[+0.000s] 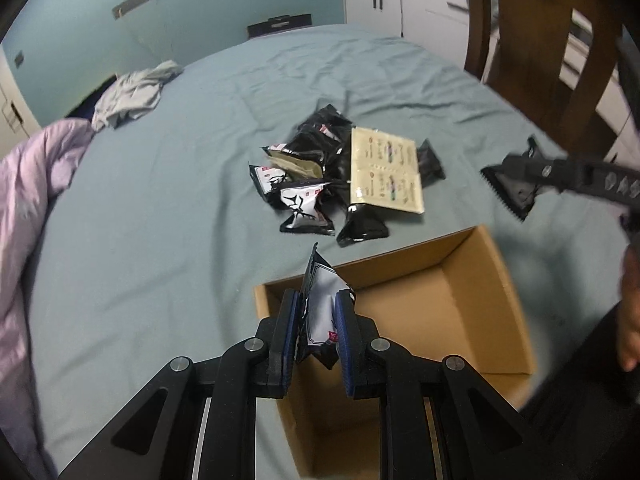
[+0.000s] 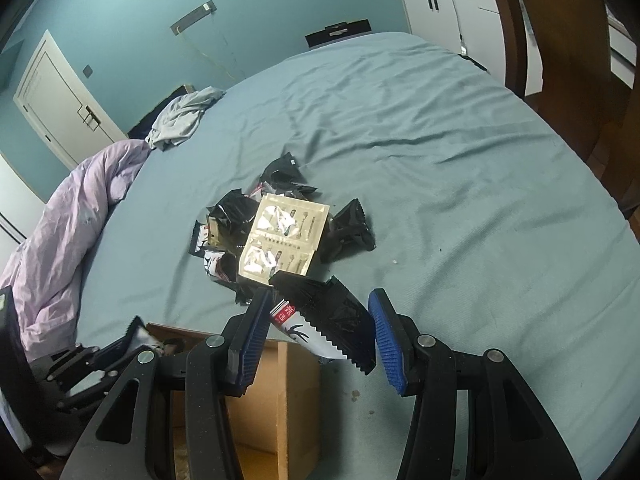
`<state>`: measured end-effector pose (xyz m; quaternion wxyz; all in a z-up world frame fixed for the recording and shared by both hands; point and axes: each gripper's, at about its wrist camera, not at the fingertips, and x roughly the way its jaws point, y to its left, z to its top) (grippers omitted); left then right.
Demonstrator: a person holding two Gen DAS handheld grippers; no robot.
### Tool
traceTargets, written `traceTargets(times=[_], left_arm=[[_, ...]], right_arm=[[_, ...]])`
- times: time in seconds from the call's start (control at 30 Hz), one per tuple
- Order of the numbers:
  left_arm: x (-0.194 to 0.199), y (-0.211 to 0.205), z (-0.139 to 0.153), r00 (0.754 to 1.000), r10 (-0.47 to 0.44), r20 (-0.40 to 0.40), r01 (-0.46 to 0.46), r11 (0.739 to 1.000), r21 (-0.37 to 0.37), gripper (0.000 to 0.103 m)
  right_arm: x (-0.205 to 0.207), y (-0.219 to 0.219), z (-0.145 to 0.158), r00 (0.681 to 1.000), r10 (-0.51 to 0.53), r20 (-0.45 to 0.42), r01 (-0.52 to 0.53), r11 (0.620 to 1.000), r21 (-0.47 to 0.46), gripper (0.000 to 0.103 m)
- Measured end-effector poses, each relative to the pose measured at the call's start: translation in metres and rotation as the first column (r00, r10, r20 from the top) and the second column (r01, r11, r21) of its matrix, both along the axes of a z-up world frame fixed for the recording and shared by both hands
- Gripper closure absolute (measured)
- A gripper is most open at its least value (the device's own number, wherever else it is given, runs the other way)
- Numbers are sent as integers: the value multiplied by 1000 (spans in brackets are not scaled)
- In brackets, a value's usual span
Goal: Organize snacks
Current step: 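Carry the white packet into the box with the left tool and open it, then lower the black packet into the box with the right tool and open it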
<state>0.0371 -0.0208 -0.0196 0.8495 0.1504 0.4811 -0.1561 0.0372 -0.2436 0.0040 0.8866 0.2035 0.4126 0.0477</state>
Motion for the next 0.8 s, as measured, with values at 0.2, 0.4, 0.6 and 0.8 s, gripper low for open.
traceTargets(times=[0.2,0.4,0.6,0.8], left_arm=[[1,-12,-24,999,-46,0,46,991,124,85],[1,-12,-38,998,-62,-19,65,985,160,81],[-7,-20,-37,994,-112,-6,112,979,173,62],[-16,-13,1,994,-93,66,84,989,125,25]], right_arm=[[9,5,-4,1000,6,-24,-7,1000,-10,54],[13,7,-5,999,15,-32,-15,1000,-18,54],[12,13,-5,999,36,-27,-37,998,-41,54],[4,16,-2,998,59,-5,-59,997,-53,54]])
